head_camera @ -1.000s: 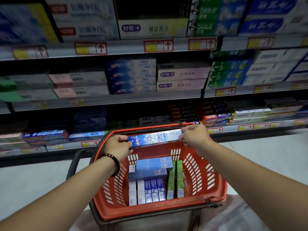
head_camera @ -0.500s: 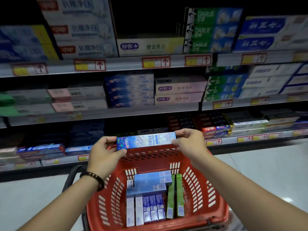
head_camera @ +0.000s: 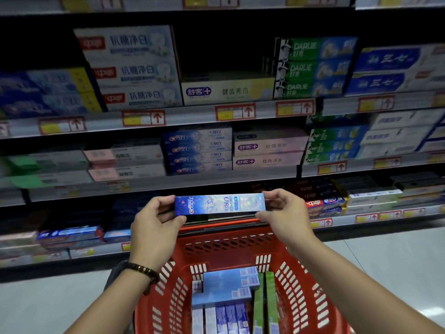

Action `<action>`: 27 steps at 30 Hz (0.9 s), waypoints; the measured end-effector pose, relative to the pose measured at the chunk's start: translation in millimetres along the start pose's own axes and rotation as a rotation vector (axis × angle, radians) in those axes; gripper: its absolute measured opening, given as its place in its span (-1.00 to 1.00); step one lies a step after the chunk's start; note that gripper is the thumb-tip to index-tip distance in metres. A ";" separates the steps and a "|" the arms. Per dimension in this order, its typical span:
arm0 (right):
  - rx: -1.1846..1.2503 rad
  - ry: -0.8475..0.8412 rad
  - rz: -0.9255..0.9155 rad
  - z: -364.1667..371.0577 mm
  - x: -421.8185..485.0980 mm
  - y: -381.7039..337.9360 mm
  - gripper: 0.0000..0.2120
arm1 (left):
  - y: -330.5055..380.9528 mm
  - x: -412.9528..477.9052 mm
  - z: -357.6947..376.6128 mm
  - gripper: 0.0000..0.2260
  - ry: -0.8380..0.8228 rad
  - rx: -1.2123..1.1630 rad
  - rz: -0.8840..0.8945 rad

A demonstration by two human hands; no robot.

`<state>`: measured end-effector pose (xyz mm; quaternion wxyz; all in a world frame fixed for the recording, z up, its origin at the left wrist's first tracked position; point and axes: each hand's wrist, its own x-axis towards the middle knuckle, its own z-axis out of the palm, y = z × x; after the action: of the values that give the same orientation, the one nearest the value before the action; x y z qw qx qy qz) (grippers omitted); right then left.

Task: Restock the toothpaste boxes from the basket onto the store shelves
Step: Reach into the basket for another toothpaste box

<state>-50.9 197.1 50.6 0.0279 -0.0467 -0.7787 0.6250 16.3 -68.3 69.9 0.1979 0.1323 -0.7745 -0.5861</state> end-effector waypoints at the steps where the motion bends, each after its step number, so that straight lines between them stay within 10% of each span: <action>1: 0.014 -0.008 -0.006 -1.0 0.6 -0.9 -0.63 | 0.4 0.9 -0.6 -0.60 -0.007 -0.003 0.001; 27: 0.335 0.000 -0.060 14.4 -0.6 -18.1 -0.83 | 10.2 9.6 -4.3 -0.81 0.100 -0.130 -0.112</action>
<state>-52.5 179.2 65.2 0.0538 -0.0182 -0.6646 0.7451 10.1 -73.3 82.2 0.2115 0.1912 -0.7152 -0.6381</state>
